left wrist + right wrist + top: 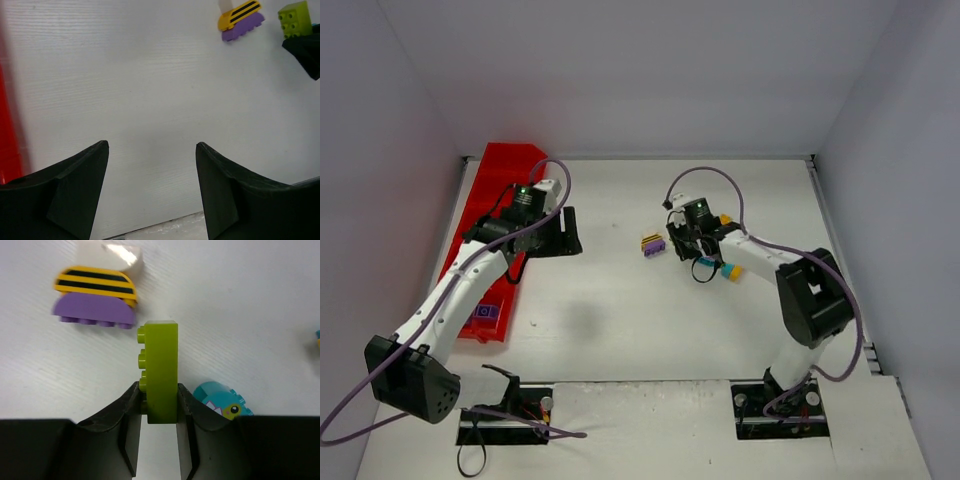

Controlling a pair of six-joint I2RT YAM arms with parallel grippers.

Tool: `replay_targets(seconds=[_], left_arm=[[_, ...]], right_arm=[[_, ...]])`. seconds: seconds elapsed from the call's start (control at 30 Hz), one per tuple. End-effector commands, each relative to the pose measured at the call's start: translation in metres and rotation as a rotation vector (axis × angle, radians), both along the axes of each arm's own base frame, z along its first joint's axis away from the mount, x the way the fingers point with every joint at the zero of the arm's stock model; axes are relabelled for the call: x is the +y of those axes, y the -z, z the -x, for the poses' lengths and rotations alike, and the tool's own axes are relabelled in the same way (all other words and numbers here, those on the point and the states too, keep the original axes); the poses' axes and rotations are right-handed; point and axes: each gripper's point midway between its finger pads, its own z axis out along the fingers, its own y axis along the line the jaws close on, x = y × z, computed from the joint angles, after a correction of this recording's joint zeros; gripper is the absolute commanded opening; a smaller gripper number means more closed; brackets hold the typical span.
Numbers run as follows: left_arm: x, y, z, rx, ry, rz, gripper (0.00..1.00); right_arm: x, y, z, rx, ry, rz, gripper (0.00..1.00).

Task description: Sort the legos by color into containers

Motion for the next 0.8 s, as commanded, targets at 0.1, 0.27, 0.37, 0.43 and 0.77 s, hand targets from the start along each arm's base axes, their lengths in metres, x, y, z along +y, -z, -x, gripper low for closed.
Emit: replay_targets(seconds=[0.1, 0.27, 0.37, 0.43, 0.77], left_arm=[[-0.052, -0.073, -0.023, -0.160, 0.059, 0.274, 0.64], [-0.095, -0.107, -0.029, -0.248, 0.130, 0.373, 0.67], [-0.120, -0.120, -0.029, -0.269, 0.164, 0.427, 0.72], [-0.133, -0.122, -0.030, -0.261, 0.170, 0.465, 0.74], [-0.167, -0.124, -0.029, -0.203, 0.198, 0.596, 0.74]], right_arm=[[0.042, -0.103, 0.016, -0.264, -0.098, -0.140, 0.00], [0.059, -0.139, 0.043, -0.345, -0.142, -0.221, 0.00], [0.071, -0.163, 0.058, -0.391, -0.166, -0.291, 0.00], [0.077, -0.179, 0.064, -0.423, -0.180, -0.339, 0.00], [0.086, -0.229, 0.082, -0.500, -0.216, -0.479, 0.00]])
